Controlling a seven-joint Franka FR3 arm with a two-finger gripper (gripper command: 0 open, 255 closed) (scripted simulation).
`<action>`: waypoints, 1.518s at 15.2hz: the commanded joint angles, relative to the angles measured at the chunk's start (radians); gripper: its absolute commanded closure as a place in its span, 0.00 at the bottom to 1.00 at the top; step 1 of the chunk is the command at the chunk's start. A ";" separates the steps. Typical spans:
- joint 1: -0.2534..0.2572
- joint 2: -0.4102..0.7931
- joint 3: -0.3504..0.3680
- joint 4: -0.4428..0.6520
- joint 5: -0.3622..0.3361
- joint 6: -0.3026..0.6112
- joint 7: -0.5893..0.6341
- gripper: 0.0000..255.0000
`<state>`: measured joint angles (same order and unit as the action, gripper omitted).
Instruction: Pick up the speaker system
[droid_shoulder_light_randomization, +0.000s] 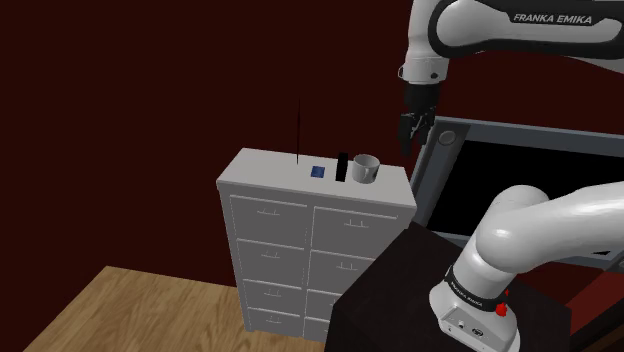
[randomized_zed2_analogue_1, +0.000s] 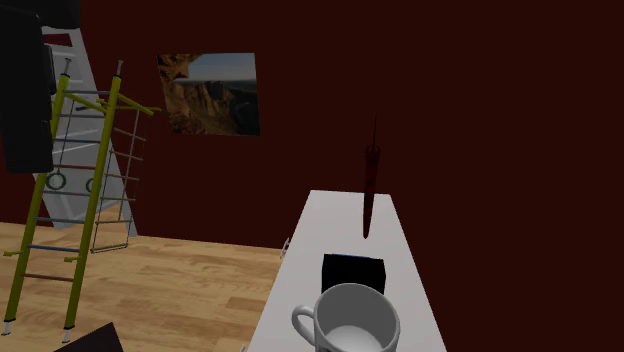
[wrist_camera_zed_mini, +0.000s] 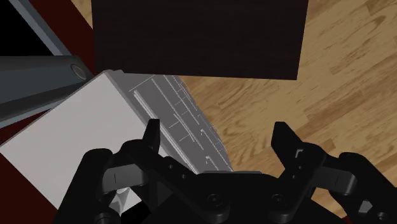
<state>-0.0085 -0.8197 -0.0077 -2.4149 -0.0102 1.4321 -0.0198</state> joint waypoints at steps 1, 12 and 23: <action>0.000 0.000 0.000 0.000 0.000 0.000 0.000 0.00; -0.067 0.330 -0.024 0.021 -0.002 0.376 0.108 0.00; -0.121 0.706 -0.066 0.194 0.011 0.647 0.196 0.00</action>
<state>-0.1239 -0.1421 -0.0682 -2.2338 -0.0006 2.0564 0.1703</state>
